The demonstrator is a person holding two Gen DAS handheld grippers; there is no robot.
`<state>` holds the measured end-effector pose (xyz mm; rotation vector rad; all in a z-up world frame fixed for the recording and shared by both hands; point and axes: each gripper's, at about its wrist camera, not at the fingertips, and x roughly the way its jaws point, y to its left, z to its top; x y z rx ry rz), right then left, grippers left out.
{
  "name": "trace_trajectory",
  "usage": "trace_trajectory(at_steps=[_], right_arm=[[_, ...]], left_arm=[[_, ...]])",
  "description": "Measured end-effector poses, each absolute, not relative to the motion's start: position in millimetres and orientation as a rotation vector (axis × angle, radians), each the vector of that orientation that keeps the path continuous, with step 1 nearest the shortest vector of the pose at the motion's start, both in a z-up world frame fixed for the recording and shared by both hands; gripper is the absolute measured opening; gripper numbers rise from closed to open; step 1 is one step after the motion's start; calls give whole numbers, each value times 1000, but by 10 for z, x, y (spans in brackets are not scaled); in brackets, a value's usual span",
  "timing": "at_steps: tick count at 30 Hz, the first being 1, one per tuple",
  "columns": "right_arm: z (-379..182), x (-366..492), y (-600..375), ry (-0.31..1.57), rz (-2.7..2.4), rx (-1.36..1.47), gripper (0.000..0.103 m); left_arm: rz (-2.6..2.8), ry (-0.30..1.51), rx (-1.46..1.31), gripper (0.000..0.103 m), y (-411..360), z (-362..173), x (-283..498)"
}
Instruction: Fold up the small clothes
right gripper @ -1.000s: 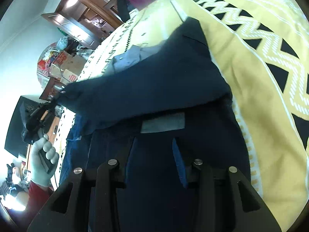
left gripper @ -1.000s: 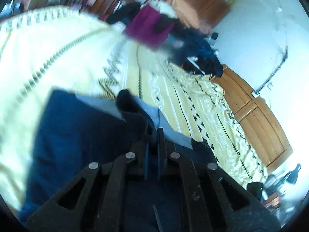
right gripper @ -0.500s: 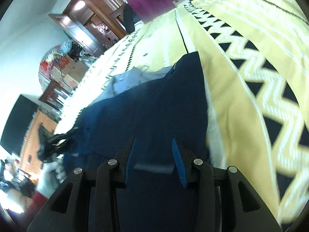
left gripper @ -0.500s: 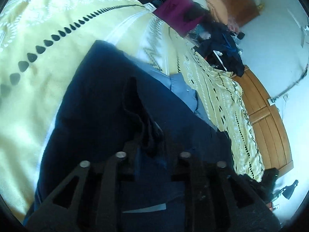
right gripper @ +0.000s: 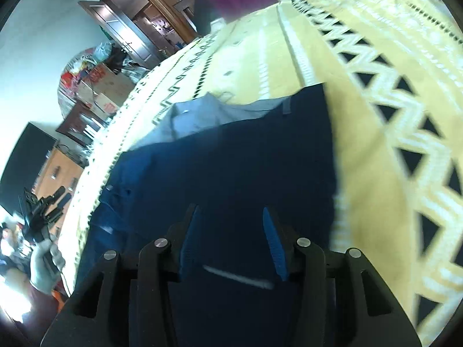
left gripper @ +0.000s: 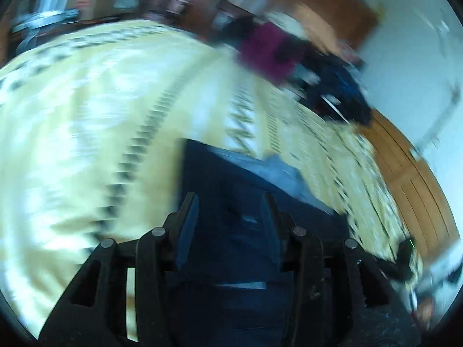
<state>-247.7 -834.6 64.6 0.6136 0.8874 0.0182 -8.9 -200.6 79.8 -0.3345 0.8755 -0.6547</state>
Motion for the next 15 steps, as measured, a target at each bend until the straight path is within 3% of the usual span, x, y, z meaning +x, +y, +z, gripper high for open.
trace_trajectory(at_steps=[6,9,11,13,15], right_arm=[[411,-2011,-7746,937,139,644,51],[393,-1948,-7541,963,173,593,51],[387,-1951,-7487,979,173,572,51],[428,-1931,-7371,975,195,558,51],[506,-1863,-7154,962,276,530,51]], left_arm=[[-689,1076,-158,41,-2811,47,201],[-616,1142,-298,13,-2426,-210,401],[-527,1114,-303,16,-2073,-142,416],[-475,1075,-356,36,-1645,-33,366],[-446,1040,-358,46,-1281,82,246]])
